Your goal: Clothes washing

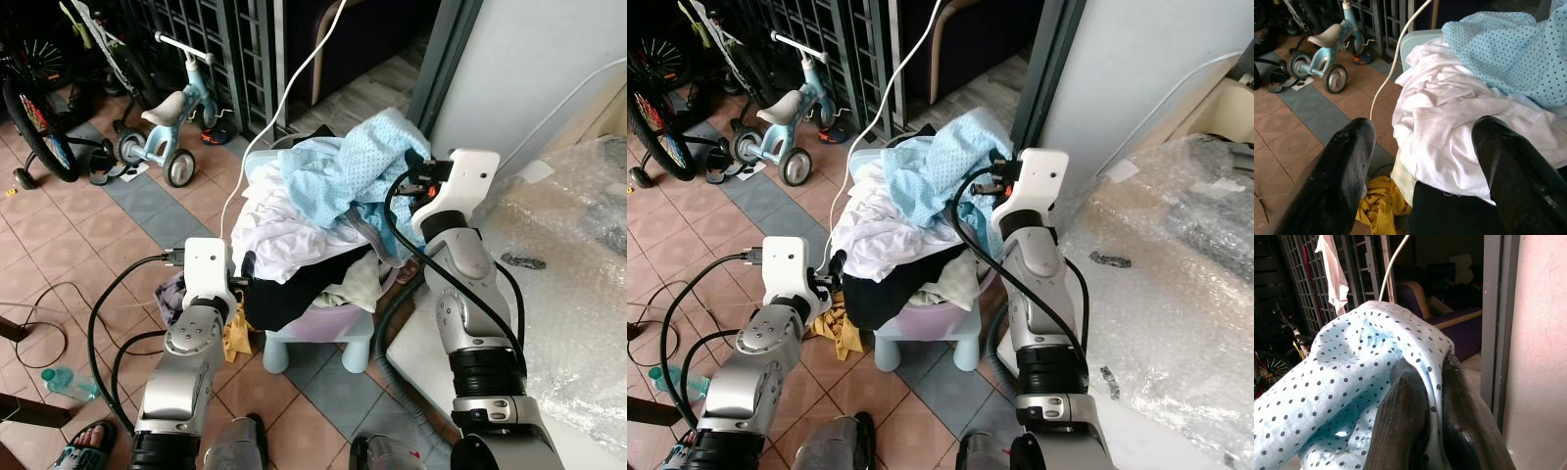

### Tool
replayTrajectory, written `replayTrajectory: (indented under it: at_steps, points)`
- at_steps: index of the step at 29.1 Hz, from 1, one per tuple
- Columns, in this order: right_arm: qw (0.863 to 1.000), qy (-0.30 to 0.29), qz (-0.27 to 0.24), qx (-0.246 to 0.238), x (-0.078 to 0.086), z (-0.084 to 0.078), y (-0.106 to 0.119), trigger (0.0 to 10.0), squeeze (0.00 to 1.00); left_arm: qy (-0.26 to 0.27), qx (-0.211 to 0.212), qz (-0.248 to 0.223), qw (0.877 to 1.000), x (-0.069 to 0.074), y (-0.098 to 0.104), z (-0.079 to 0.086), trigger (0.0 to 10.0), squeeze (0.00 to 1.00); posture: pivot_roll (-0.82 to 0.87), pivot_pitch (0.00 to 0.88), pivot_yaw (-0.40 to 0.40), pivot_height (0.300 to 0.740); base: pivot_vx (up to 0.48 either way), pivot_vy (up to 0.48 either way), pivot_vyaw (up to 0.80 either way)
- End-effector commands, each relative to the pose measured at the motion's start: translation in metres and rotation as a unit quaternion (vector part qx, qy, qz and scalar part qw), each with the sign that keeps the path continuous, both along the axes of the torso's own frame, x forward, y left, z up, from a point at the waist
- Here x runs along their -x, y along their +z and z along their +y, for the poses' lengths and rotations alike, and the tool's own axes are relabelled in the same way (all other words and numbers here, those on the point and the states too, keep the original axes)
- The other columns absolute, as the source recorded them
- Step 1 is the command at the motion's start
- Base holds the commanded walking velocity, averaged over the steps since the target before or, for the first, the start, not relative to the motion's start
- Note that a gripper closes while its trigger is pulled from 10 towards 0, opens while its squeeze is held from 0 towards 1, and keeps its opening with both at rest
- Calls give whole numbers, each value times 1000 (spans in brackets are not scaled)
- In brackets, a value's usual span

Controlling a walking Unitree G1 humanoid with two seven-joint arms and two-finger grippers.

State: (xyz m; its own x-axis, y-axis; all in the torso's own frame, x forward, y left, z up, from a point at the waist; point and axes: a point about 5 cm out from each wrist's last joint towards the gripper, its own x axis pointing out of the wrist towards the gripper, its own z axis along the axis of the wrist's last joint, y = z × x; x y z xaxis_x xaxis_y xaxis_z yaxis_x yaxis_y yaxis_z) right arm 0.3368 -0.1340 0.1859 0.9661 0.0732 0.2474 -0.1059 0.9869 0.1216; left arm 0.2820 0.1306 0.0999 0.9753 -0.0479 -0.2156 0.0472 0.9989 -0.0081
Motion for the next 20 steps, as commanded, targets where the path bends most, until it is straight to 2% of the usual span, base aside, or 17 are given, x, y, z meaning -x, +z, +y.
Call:
replayTrajectory:
  at_steps: [1,2,4,10,12,13,14,15,16,18,20]
  points:
    - [1000,14,-8,10,2,5,4,314,0,-7,-2,-3,1000,-3,-1,-3,10000,0,-9,31,21,740,-296,0,0]
    - [999,30,-6,22,3,9,3,10000,0,-9,-3,-6,1000,-5,0,-3,10000,0,-11,39,8,740,-334,0,0]
    - [999,27,5,37,3,10,0,10000,0,-7,-3,-6,1000,-6,-1,-3,10000,0,-11,41,7,740,-334,0,0]
    - [999,27,12,33,-1,18,5,10000,0,16,7,-14,1000,-13,1,-1,10000,0,-14,77,4,740,-333,0,0]
    - [999,7,24,45,-3,16,2,10000,0,17,7,-15,1000,-14,1,-1,10000,0,-15,78,4,740,-334,0,0]
    - [997,0,30,68,-4,15,0,10000,0,17,8,-16,1000,-14,1,-2,10000,0,-16,82,4,740,-379,0,0]
    - [997,12,39,67,-4,17,-2,10000,0,17,8,-16,1000,-14,1,-2,10000,0,-16,83,4,740,-382,0,0]
    - [997,38,55,26,-2,21,-5,10000,0,17,9,-18,1000,-14,1,-2,10000,0,-17,86,4,740,-368,0,0]
    - [998,24,55,28,-2,19,-6,10000,0,17,10,-19,1000,-14,1,-2,10000,0,-20,89,4,740,0,0,0]
    - [997,5,53,62,-3,17,-6,10000,0,18,16,-23,999,-14,1,-2,10000,0,-21,90,5,740,0,0,0]
    - [996,16,49,70,-2,17,-6,10000,0,19,18,-24,999,-14,2,-2,10000,0,-22,91,5,740,0,0,0]
